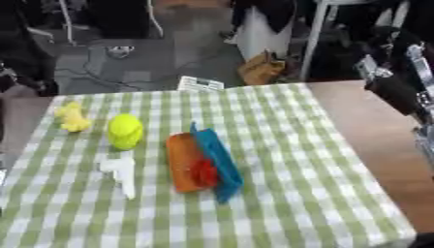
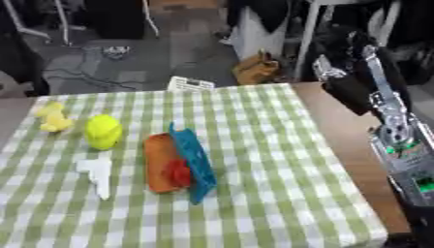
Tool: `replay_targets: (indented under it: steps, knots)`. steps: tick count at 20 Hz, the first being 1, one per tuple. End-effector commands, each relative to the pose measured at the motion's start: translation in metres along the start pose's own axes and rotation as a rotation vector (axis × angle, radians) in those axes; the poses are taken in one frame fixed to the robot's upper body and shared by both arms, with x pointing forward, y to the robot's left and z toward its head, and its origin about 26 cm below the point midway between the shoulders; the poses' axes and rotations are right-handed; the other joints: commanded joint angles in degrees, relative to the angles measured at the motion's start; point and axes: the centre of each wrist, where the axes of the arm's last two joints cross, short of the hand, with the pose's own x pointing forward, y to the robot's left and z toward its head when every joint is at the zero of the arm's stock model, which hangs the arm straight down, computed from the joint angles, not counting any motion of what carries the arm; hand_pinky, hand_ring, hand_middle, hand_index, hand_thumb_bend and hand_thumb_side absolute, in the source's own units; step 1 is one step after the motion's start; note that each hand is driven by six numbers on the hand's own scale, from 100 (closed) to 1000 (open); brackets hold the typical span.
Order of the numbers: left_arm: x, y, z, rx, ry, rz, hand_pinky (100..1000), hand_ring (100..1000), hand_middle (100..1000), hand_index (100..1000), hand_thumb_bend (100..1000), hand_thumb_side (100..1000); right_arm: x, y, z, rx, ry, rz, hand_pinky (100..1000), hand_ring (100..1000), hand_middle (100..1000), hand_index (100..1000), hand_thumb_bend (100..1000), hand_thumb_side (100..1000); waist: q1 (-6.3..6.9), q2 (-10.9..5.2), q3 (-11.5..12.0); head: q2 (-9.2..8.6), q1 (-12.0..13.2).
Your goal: Pick up objects on the table and place them in the box.
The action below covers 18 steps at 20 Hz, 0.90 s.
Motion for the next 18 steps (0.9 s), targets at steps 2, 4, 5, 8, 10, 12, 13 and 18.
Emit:
replay_targets:
  steps: [2, 4, 5, 8, 10, 12, 13, 18]
  knots:
    - [0.0061, 0.0059, -0.0041, 0.011, -0.022, -0.013, 444, 630, 696, 841, 208, 1000, 0.0053, -0.0113, -0.0051, -0.016, -0.029, 0.029, 356, 559, 630, 875, 348, 628, -0.69, -0.26, -0.05, -0.82, 1.91]
    - [0.0062, 0.0057, -0.004, 0.011, -0.021, -0.014, 444, 630, 696, 840, 211, 1000, 0.0053, -0.0113, -0.005, -0.016, -0.029, 0.028, 356, 559, 630, 875, 350, 637, -0.67, -0.23, -0.08, -0.77, 2.27]
    - [0.0062, 0.0056, -0.004, 0.01, -0.021, -0.014, 443, 629, 695, 840, 209, 1000, 0.0053, -0.0112, -0.005, -0.017, -0.029, 0.028, 356, 559, 630, 875, 349, 637, -0.67, -0.21, -0.09, -0.74, 2.34]
    - [0.0063, 0.0053, -0.0039, 0.009, -0.02, -0.015, 443, 628, 695, 839, 207, 1000, 0.0054, -0.0112, -0.0051, -0.017, -0.029, 0.028, 356, 559, 631, 875, 349, 637, -0.67, -0.21, -0.11, -0.66, 2.32]
    - [0.0063, 0.005, -0.0038, 0.008, -0.019, -0.015, 443, 628, 695, 839, 207, 1000, 0.0054, -0.0114, -0.0051, -0.017, -0.029, 0.029, 356, 559, 630, 875, 349, 637, -0.67, -0.22, -0.13, -0.65, 2.24]
    - [0.0063, 0.0049, -0.0038, 0.006, -0.019, -0.015, 442, 627, 694, 839, 207, 1000, 0.0053, -0.0114, -0.0051, -0.018, -0.029, 0.029, 356, 559, 631, 875, 349, 637, -0.68, -0.23, -0.15, -0.69, 2.05]
    - [0.0064, 0.0049, -0.0038, 0.006, -0.019, -0.015, 442, 627, 694, 839, 206, 1000, 0.0053, -0.0114, -0.0051, -0.018, -0.029, 0.029, 356, 559, 631, 875, 348, 637, -0.68, -0.23, -0.16, -0.7, 1.96]
    - [0.0068, 0.0051, -0.0038, 0.007, -0.02, -0.016, 442, 623, 693, 839, 206, 1000, 0.0054, -0.0113, -0.0052, -0.006, -0.029, 0.033, 353, 550, 582, 822, 332, 645, -0.66, -0.23, -0.26, -1.48, 1.67]
